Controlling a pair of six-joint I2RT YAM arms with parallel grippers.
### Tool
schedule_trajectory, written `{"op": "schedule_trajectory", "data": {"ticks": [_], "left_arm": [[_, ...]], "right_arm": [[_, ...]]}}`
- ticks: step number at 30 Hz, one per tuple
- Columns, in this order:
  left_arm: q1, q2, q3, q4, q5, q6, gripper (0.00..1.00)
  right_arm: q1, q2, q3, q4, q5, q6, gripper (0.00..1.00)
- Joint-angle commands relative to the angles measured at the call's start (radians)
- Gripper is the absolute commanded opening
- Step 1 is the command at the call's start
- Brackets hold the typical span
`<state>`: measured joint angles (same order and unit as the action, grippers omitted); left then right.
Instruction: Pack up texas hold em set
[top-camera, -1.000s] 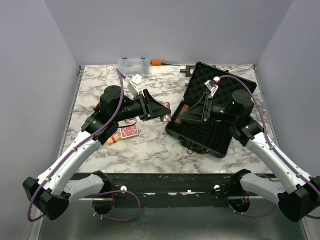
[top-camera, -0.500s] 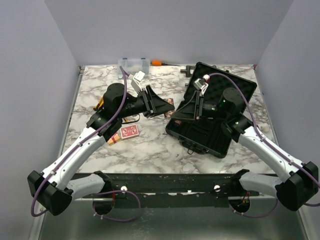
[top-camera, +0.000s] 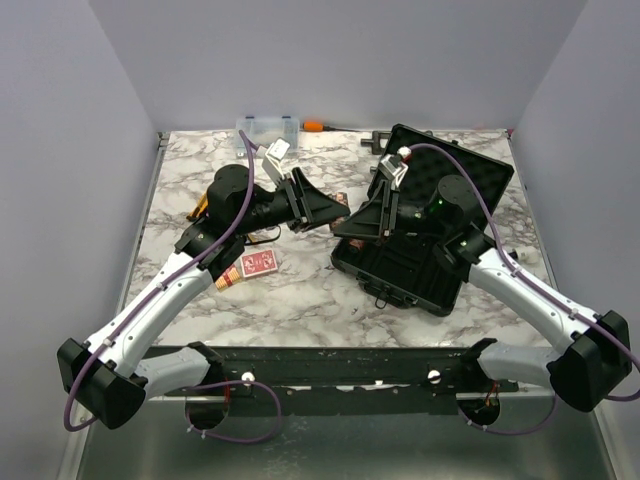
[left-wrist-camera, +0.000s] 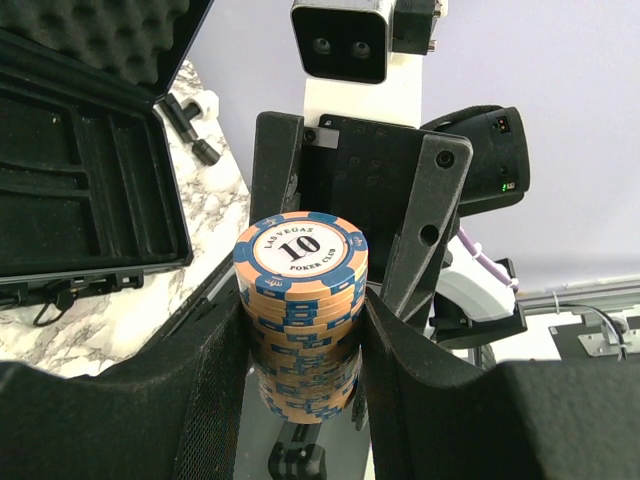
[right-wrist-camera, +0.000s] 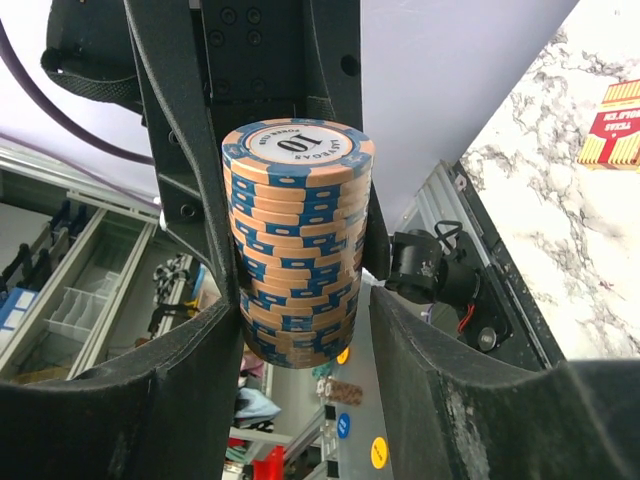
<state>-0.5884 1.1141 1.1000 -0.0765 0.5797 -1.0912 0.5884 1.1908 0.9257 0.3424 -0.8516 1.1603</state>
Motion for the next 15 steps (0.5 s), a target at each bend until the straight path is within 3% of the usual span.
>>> {"op": "schedule_trajectory", "data": {"ticks": [1,15], "left_arm": [[0.005,-0.007,0.012,0.104,0.01,-0.019,0.0],[0.006,-0.013,-0.011,0.115,-0.004,-0.018,0.0]], "right_arm": [[0.007,0.017,0.034,0.053,0.02,0.013,0.55],[0.01,0.028,0.038,0.076,0.067,0.029,0.57]]}}
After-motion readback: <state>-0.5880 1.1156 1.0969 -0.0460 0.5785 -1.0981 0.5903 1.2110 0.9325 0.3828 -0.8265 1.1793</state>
